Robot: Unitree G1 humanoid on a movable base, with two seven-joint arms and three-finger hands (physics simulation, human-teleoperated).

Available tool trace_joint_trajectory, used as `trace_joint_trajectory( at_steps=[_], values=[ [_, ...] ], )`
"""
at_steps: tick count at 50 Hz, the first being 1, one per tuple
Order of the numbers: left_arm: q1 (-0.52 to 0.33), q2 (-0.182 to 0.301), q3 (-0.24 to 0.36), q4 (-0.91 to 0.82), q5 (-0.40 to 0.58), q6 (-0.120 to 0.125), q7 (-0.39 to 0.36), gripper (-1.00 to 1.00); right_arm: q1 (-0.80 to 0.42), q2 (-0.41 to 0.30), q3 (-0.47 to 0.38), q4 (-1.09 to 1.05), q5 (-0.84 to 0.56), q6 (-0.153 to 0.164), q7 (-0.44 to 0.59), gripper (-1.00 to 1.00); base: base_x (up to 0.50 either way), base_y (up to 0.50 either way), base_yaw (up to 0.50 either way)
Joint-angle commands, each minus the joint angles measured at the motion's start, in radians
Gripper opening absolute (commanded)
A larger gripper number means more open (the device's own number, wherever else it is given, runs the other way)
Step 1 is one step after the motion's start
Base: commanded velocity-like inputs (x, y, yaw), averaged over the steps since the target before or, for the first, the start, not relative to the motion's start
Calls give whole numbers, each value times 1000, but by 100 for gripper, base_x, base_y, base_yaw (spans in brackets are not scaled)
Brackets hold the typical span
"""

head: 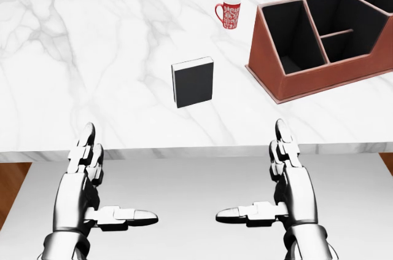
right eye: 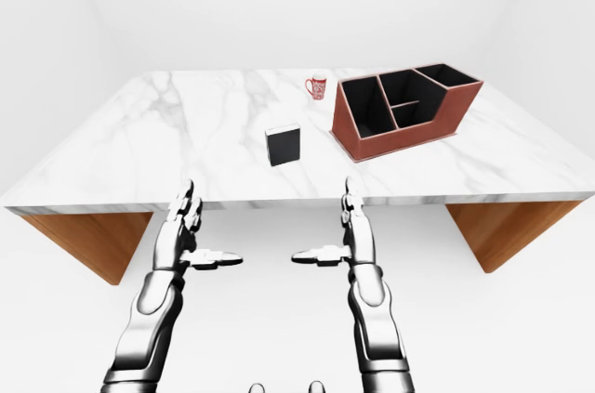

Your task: Pick up the book and place it in the right compartment of the caddy.

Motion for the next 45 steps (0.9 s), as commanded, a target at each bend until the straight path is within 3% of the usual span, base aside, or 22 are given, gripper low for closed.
trace_joint_trajectory(
  at_steps=[1, 11, 14, 15, 18, 19, 30, 45],
  values=[
    [-7, 12, 24, 15, -9, -5, -22, 100, -5, -13, -22, 23, 4, 5, 24, 100, 0, 0, 0],
    [-1, 12, 22, 25, -4, -23, -22, 100, 6, -13, -20, 19, -6, -4, 24, 100, 0, 0, 0],
    [-2, 12, 22, 24, -4, -21, -21, 100, 7, -13, -22, 6, -5, 0, 23, 100, 0, 0, 0],
    [-3, 12, 22, 26, -4, -21, -21, 100, 3, -13, -25, 19, -16, -16, 9, 100, 0, 0, 0],
    [-4, 12, 22, 19, -4, -12, -21, 100, 6, -13, -24, 9, -22, -19, 6, 100, 0, 0, 0],
    [-5, 12, 22, 21, -4, -14, -21, 100, 4, -14, -24, 7, -13, -7, 15, 100, 0, 0, 0],
    [1, 12, 22, 20, -1, -19, -23, 100, 13, -12, -18, -10, -30, -17, 8, 100, 0, 0, 0],
    [-1, 13, 23, 20, -1, -16, -23, 100, 11, -12, -20, -2, -26, -17, 13, 100, 0, 0, 47]
  ],
)
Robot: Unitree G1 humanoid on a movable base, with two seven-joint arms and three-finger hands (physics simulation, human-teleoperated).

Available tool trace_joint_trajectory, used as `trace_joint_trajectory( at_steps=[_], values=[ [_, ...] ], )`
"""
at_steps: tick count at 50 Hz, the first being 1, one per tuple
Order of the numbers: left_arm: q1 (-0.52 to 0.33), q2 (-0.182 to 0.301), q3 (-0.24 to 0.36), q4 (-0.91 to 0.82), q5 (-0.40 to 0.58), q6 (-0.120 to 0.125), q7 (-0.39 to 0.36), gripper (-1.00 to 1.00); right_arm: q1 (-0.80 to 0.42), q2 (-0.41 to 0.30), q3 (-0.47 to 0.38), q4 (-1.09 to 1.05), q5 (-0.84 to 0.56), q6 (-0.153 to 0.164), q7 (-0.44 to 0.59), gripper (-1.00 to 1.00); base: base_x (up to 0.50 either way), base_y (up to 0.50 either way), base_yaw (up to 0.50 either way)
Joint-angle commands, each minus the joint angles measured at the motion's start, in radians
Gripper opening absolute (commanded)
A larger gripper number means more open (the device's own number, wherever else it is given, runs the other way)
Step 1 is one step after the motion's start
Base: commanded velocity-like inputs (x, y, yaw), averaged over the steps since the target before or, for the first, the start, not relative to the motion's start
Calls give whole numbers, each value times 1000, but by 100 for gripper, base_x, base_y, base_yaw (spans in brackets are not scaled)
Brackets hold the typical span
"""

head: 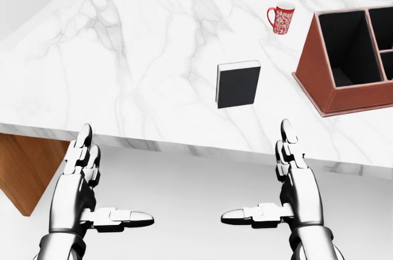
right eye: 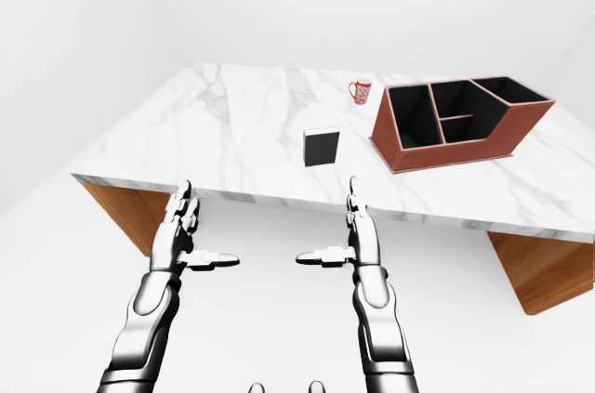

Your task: Pick up the book and place it in the right compartment of the caddy.

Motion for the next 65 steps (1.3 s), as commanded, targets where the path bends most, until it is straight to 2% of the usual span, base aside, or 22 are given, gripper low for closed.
trace_joint_trajectory(
  at_steps=[1, 10, 17, 24, 35, 37, 43, 65],
  values=[
    [-1, 1, 1, 3, 1, -2, 0, 100, 1, 1, 2, 3, -1, -4, 3, 100, 0, 0, 50],
    [-5, 2, 3, 16, 1, -9, -1, 100, 0, 2, 3, 2, -5, 0, 0, 100, 0, 0, 50],
    [-4, 1, 2, 6, 1, 0, 1, 100, -1, 1, 2, 6, -5, -3, 1, 100, 0, 0, 50],
    [-3, 1, 1, 5, 2, -1, 1, 100, -1, 0, 4, 17, -12, -13, -4, 100, 0, 0, 50],
    [-2, 0, 0, -4, 3, 7, 2, 100, -4, 0, 3, 23, -10, 4, 0, 100, 0, 0, 0],
    [-1, 0, 0, -4, 3, 8, 2, 100, -8, 1, 0, 26, 0, 18, 2, 100, 0, 0, 0],
    [-2, 0, 0, -4, 3, 8, 2, 100, -5, 0, 5, 29, -6, 8, 5, 100, 17, -43, 0],
    [-2, 0, 0, -4, 3, 7, 2, 100, -9, 0, 4, 28, -5, 16, 4, 100, 16, -43, 0]
  ],
)
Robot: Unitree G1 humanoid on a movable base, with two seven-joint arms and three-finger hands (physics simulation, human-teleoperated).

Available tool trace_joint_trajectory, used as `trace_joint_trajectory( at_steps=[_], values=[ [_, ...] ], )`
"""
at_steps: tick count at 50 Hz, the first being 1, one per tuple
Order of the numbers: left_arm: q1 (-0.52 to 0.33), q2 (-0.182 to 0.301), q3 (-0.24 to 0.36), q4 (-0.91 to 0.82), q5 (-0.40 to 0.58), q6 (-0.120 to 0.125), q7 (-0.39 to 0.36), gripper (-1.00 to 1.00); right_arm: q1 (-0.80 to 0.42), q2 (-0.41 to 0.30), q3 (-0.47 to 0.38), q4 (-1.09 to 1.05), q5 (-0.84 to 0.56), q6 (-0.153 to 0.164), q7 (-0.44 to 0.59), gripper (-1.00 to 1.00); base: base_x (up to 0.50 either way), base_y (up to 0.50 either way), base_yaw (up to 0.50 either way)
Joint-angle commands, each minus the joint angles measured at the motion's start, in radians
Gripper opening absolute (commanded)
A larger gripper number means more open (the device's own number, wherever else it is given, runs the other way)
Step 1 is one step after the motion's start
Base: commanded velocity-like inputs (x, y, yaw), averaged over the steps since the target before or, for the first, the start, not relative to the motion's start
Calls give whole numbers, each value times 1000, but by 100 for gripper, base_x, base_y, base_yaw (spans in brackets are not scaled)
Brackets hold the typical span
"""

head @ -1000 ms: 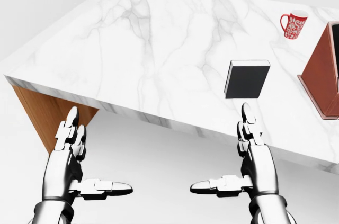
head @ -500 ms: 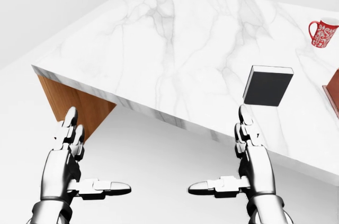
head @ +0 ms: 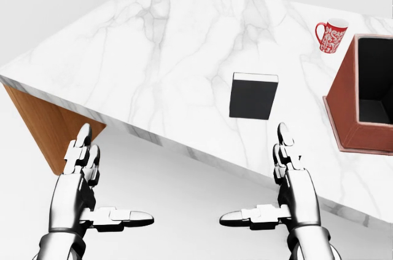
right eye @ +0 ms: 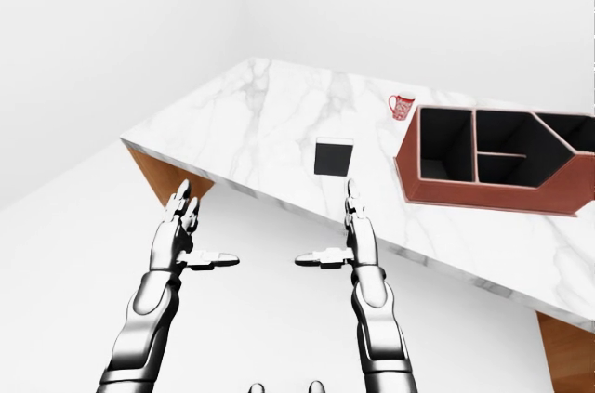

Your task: Pick up the book and place it in the right compartment of the caddy.

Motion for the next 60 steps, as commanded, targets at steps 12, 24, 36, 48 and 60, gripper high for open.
trace_joint_trajectory(
  at_steps=[12, 24, 36, 48, 60],
  values=[
    [0, 0, 0, 0, 0, 0, 0, 100, 0, 0, 0, -1, 1, 3, 1, 100, 14, -41, 0],
    [0, 0, 0, 0, 0, 0, 0, 100, 2, 0, 1, -1, 2, 3, 3, 100, 14, -41, 0],
    [0, 0, 0, 0, 0, 0, 0, 100, -2, 0, 0, 7, 5, 2, 4, 100, 16, -44, 0],
    [0, 0, 0, 0, 0, 0, 0, 100, -4, -1, -1, 12, 4, 0, 4, 100, 17, -47, 0],
    [0, 0, 0, 0, 0, 0, 0, 100, 2, 0, 0, -7, 4, 13, 4, 100, 16, -44, 0]
  ],
)
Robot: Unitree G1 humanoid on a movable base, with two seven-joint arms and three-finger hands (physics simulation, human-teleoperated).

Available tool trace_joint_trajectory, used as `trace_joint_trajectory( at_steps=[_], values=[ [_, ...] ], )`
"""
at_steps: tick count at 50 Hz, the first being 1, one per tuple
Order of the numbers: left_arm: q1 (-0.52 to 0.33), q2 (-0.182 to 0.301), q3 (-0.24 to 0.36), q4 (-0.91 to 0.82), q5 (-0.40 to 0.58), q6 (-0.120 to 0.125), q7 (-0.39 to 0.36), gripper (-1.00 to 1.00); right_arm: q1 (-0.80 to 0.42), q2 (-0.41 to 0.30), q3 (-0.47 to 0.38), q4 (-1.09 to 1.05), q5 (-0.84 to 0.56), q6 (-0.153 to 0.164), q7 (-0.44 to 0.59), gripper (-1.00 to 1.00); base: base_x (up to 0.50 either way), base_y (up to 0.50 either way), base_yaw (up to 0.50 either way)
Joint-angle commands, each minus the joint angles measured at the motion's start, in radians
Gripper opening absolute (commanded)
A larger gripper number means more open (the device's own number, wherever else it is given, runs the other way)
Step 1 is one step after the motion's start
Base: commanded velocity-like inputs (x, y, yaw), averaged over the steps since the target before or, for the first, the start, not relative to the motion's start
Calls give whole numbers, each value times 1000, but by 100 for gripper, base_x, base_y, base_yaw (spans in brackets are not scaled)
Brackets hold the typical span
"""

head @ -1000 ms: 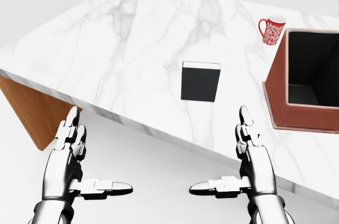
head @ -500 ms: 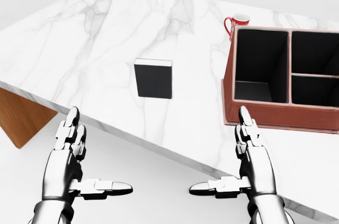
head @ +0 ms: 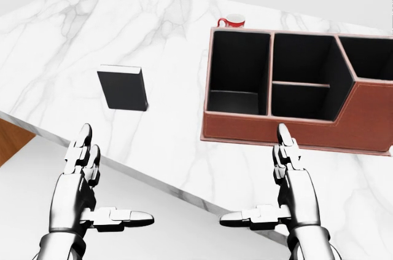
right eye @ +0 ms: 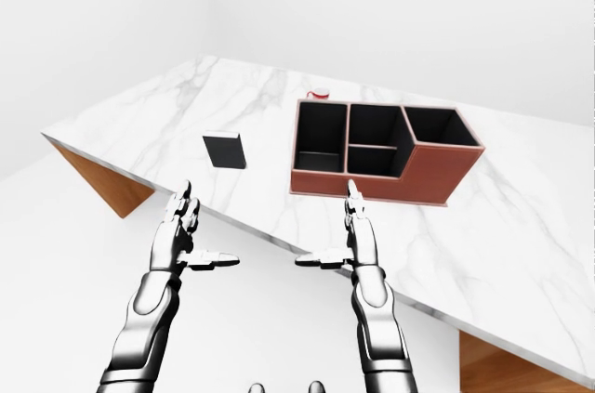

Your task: Pick up the book and place it in the right compartment of the caddy.

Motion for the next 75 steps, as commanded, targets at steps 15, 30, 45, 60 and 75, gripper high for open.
trace_joint_trajectory(
  at_steps=[15, 30, 45, 60, 75],
  values=[
    [0, 1, 1, 0, 0, 0, 0, 100, 3, 1, 4, -6, 0, -5, 3, 100, 3, -10, 0],
    [-9, 0, 2, 23, -1, -4, 8, 100, -2, 0, 1, -1, -4, -3, 0, 100, 0, 0, 0],
    [-8, 1, 2, 25, -2, -8, 6, 100, -2, 1, 2, 1, -2, -5, 0, 100, 21, 4, 0],
    [-4, 1, 0, 15, -1, -4, 6, 100, 0, 1, 1, 4, -2, -7, 2, 100, 28, 5, 0],
    [-3, 0, -1, -1, 0, 12, 6, 100, -1, 0, 0, 1, -1, -3, 3, 100, 25, 10, 0]
  ],
)
